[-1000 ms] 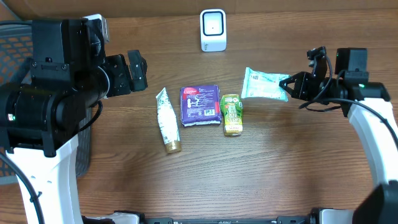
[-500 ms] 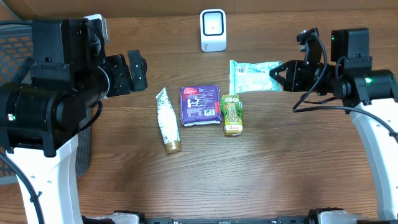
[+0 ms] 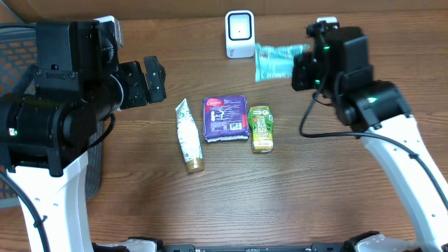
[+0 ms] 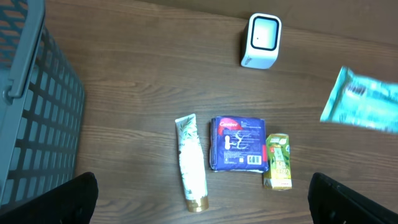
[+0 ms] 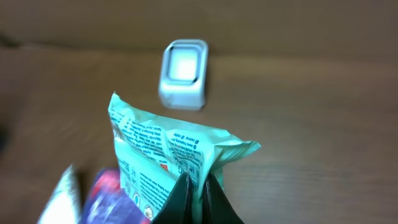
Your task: Scan the item barcode
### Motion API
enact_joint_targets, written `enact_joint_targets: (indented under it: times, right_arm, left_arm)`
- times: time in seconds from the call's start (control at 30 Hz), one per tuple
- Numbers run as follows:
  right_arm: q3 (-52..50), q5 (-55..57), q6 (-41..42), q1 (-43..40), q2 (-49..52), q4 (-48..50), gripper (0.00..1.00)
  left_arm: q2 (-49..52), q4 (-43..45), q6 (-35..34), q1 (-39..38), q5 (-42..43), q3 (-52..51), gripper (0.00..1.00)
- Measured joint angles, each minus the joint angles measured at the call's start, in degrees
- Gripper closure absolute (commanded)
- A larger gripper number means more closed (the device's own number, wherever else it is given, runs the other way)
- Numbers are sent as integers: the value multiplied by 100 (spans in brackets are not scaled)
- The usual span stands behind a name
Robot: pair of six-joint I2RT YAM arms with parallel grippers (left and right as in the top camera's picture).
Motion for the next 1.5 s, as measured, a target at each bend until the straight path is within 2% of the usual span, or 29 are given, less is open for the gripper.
enact_joint_targets:
  times: [0.23,0.37,0.5,0.63,0.93,1.03,1.13,1.23,1.37,1.5]
  right_arm:
    - [31,2503,-531,671,852,2011,96]
    - [85,3768,-1528,988,1534,3738,96]
    - [358,4435,-2815,1200,2306,5372,96]
    - [568,4592,-3818,1279,2894,6024,96]
    - [568,5193,-4006,1283,3309,5845,97]
    - [612,5353,-3952,1314,3307,5375,97]
    - [640,5569,-3589,1405,3307,4306,97]
    - [656,5598,-2848,1506,3303,2981,97]
    - [654,4924,-1530,1550,3180,1069,96]
    - [647,3773,-293,1257,2747,-138,96]
  left_arm:
    - [0,2,0,0,0,0,0]
    - [0,0,0,0,-2,0,0]
    - [0,0,0,0,-2,0,0]
    - [0,2,0,0,-2,0,0]
    - [0,0,0,0,-2,0,0]
    - [0,0,0,0,-2,0,1]
    - [0,0,0,0,-2,0,1]
    - [0,2,0,0,-2,0,0]
    - [0,0,0,0,-2,0,0]
    - [0,-2,0,0,-2,0,0]
